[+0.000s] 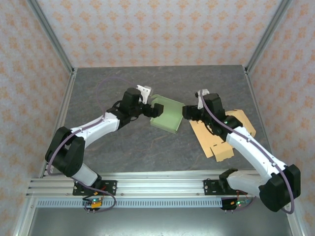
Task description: Fold the paper box
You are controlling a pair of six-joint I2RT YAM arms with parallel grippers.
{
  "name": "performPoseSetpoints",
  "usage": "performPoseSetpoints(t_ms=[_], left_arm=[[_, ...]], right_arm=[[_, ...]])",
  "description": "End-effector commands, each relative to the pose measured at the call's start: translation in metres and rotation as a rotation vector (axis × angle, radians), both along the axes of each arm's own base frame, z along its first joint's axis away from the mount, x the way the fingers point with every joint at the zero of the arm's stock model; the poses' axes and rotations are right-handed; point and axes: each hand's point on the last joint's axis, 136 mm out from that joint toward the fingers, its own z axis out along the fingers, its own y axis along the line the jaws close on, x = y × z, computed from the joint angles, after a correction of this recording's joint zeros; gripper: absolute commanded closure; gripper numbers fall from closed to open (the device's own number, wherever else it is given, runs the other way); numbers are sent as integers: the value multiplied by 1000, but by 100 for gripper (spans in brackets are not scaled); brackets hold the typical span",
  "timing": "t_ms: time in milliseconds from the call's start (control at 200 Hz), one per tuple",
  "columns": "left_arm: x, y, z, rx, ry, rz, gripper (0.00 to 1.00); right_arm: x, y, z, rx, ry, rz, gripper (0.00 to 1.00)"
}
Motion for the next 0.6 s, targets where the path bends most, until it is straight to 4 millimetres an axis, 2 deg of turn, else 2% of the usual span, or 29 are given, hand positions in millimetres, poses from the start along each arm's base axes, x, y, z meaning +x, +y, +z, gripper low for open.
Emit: performPoseSetpoints(t_ms=[0,105,185,260,310,445,596], left_arm=[[-2,-6,12,-109,74,-78,1],[11,10,28,-242,169,46,1],[14,14,37,-323,246,80,1],[17,17,42,-338,275,110,1],[19,18,44,-323,264,112,1],[25,23,35,-237,220,103,2],[16,15,17,-141,179,-10,8]], right_arm=[[-1,7,5,233,71,-44,22],[10,3,1,378,139,-99,21],[17,10,5,491,172,-73,20],[20,17,8,492,164,-17,22],[25,22,-3,462,176,22,25],[32,23,-29,359,190,69,35],[41,21,-48,297,179,75,36]])
